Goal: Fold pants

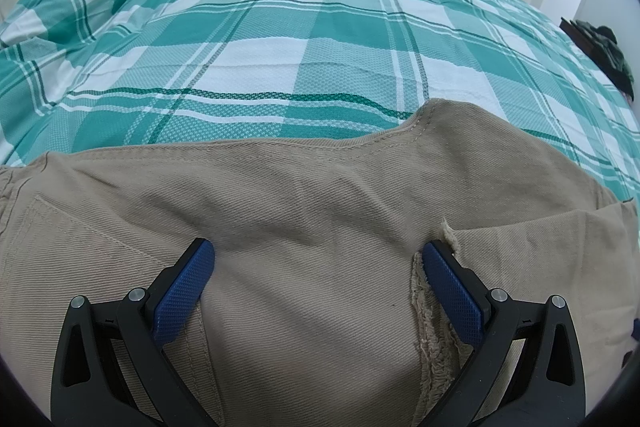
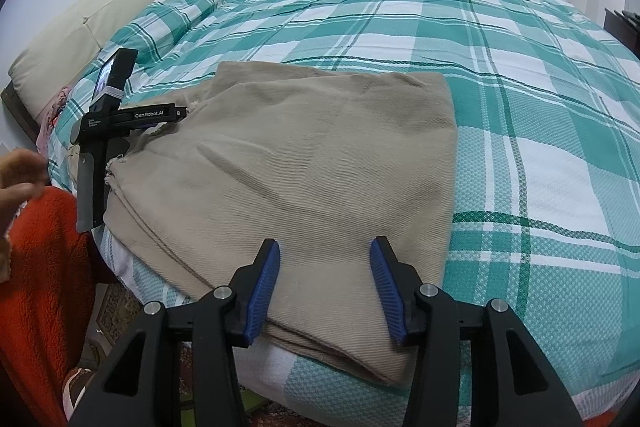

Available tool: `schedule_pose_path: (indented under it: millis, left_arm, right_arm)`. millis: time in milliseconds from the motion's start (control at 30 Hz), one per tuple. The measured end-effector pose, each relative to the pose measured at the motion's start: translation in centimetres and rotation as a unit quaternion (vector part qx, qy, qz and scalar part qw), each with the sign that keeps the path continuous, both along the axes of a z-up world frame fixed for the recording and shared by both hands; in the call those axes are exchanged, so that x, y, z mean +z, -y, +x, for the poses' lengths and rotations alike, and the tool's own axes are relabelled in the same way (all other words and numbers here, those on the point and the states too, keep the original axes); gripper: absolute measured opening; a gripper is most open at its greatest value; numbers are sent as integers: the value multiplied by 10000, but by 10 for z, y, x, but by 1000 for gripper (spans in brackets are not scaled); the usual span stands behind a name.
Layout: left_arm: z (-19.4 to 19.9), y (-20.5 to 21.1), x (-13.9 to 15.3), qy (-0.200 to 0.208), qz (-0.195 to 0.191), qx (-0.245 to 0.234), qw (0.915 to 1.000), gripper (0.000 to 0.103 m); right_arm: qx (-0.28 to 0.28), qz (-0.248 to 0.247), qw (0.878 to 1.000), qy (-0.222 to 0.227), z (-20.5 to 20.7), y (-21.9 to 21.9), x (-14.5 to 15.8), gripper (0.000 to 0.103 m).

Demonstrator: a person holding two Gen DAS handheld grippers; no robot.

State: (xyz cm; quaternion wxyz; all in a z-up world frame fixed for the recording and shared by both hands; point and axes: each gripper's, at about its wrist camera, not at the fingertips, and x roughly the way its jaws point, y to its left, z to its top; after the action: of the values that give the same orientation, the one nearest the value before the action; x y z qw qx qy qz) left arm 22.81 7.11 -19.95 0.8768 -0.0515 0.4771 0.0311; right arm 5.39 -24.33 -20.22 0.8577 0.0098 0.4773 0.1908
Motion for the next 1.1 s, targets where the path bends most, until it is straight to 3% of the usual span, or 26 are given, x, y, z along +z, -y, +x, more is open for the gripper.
schedule_pose_path:
  millis: [367, 467, 533, 600, 700, 733, 767, 833, 933, 1000, 1100]
  left_arm:
    - [2, -1, -1, -69, -33, -30, 10000, 102]
    - [6, -4, 3, -332, -133, -154, 9992, 102]
    - [5, -9, 14, -489, -307, -127, 9983, 96]
    - [-13, -21, 36, -400, -891, 85, 9952, 85]
    - [-66, -46, 85, -72, -2078, -148, 9780, 85]
    - [-82, -57, 98, 120, -2292, -137, 9732, 88]
    - [-106, -75, 114, 389, -2501, 41, 9674, 94]
    - [-138, -109, 129, 782, -2741, 476, 9573, 99]
    - [-172, -168, 124, 1127, -2974, 1413, 9375, 98]
    - [-184, -202, 105, 1052, -2989, 2144, 9239, 97]
    - [-195, -235, 67, 784, -3218, 2984, 8952, 90]
  right_arm:
    - [-30, 7, 10000, 47, 0, -2, -2, 50]
    - [-18, -10, 10000, 48, 0, -3, -1, 51]
    - [-19, -13, 10000, 50, -1, -3, -1, 52]
    - [-33, 18, 10000, 33, 0, -3, -1, 52]
    - [-51, 50, 10000, 11, 0, -2, -1, 52]
    - [-54, 37, 10000, 13, 0, -3, 0, 52]
    - [-55, 26, 10000, 12, 0, -3, 0, 52]
    - [-53, 20, 10000, -1, 0, -3, 0, 52]
    - [-41, 49, 10000, -34, 2, -3, 0, 55]
    - [-24, 77, 10000, -51, 3, -3, 0, 59]
    - [13, 30, 10000, -38, 4, -6, 0, 61]
